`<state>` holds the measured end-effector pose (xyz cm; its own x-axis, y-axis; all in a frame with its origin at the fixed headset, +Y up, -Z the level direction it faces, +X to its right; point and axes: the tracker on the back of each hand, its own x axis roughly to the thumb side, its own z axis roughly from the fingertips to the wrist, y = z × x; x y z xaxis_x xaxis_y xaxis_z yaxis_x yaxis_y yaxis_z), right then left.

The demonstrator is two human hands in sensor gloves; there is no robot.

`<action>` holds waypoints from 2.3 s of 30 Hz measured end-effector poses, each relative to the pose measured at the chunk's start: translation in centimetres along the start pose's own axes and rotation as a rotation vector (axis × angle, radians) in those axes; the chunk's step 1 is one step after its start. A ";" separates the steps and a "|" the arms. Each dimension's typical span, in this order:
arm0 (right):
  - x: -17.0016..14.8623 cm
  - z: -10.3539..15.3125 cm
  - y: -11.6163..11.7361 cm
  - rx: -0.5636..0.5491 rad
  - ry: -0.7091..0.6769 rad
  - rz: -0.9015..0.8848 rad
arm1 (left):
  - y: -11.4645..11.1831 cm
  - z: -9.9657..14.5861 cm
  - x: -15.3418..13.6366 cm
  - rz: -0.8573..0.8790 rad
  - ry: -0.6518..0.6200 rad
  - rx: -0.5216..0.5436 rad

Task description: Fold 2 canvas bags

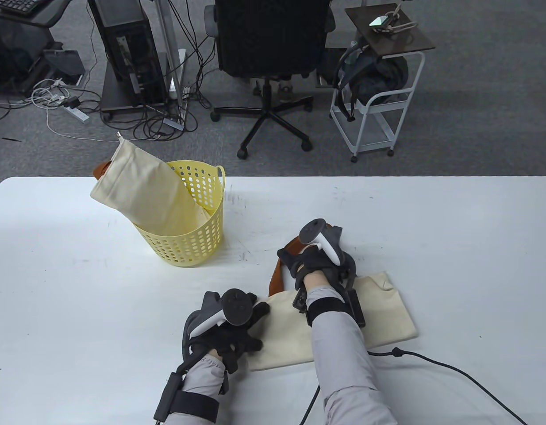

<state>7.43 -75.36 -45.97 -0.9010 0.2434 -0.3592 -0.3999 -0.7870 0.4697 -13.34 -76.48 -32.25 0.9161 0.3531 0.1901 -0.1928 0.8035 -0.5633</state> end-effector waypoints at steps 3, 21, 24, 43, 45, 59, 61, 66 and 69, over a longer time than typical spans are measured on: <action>1.3 0.2 1.1 -0.009 0.043 0.079 | 0.0 0.0 0.0 -0.001 0.000 0.000; -3.3 0.2 -0.8 -0.401 0.102 0.011 | -0.1 0.0 -0.2 0.024 0.002 -0.005; -4.8 0.2 -2.2 -0.251 -0.019 -0.065 | -0.1 0.0 -0.2 0.028 0.004 -0.007; -14.2 9.1 -2.5 -0.235 -0.289 -0.284 | -0.1 0.1 -0.3 -0.008 0.013 -0.009; -15.3 9.0 -0.9 -0.215 -0.289 -0.301 | -0.3 0.0 -0.3 -0.021 0.013 -0.014; -17.4 9.2 3.1 -0.110 -0.282 -0.219 | -0.6 0.3 0.8 -0.082 0.059 0.115; -17.1 9.3 3.3 -0.122 -0.281 -0.198 | -0.5 0.5 1.6 -0.149 0.058 0.165; -16.7 9.5 3.5 -0.144 -0.287 -0.152 | 0.5 2.0 5.6 -0.232 -0.073 0.247; -16.7 9.3 3.4 -0.134 -0.301 -0.150 | 0.8 2.6 8.8 -0.057 -0.232 0.235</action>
<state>19.59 -76.78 -30.84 -0.8512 0.5019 -0.1534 -0.5237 -0.7925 0.3125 -6.36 -71.45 -28.96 0.8285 0.3825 0.4089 -0.2444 0.9041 -0.3504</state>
